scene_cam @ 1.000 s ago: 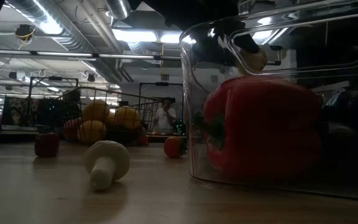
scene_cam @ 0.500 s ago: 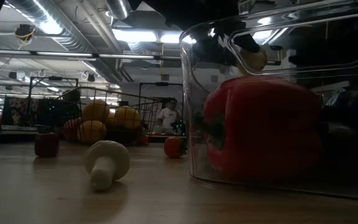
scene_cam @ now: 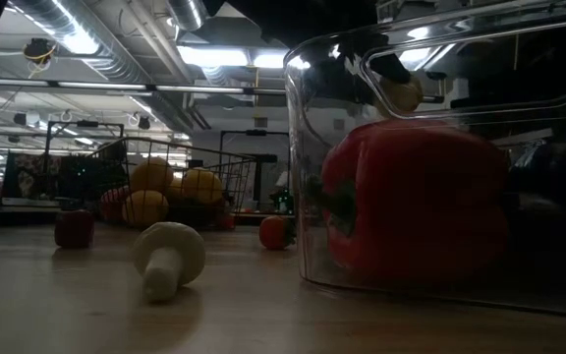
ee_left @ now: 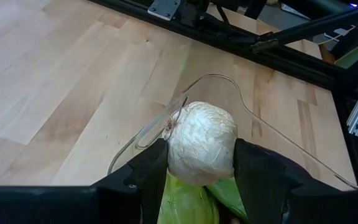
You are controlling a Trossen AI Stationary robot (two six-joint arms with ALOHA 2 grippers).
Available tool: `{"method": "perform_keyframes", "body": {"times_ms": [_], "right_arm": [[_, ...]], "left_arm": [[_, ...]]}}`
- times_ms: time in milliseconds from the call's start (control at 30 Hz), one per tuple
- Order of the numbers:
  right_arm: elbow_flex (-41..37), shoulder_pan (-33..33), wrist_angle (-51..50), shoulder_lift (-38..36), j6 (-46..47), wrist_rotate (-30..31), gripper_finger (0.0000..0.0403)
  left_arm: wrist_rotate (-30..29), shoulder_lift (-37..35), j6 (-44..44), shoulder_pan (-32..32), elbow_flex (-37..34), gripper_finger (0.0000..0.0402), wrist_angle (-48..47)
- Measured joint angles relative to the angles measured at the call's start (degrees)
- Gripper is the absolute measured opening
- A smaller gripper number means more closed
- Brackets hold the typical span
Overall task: Sort produce into baskets
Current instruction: Put the white garlic into the transparent bin, then put the peach into the wire basket
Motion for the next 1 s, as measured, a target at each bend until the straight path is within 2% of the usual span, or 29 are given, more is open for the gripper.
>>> {"method": "perform_keyframes", "body": {"times_ms": [667,833,1000], "right_arm": [[-0.07,0.02,-0.08,0.0,0.0,0.47,0.0317],[-0.07,0.02,-0.08,0.0,0.0,0.47,0.0317],[-0.09,0.02,-0.08,0.0,0.0,0.47,0.0317]], "left_arm": [[0.37,-0.17,1.85,0.45,0.04,0.0175,-0.32],[0.67,-0.17,5.39,-0.52,0.04,0.0231,-1.53],[0.83,-0.22,4.18,-1.13,0.04,0.0293,-6.12]]}}
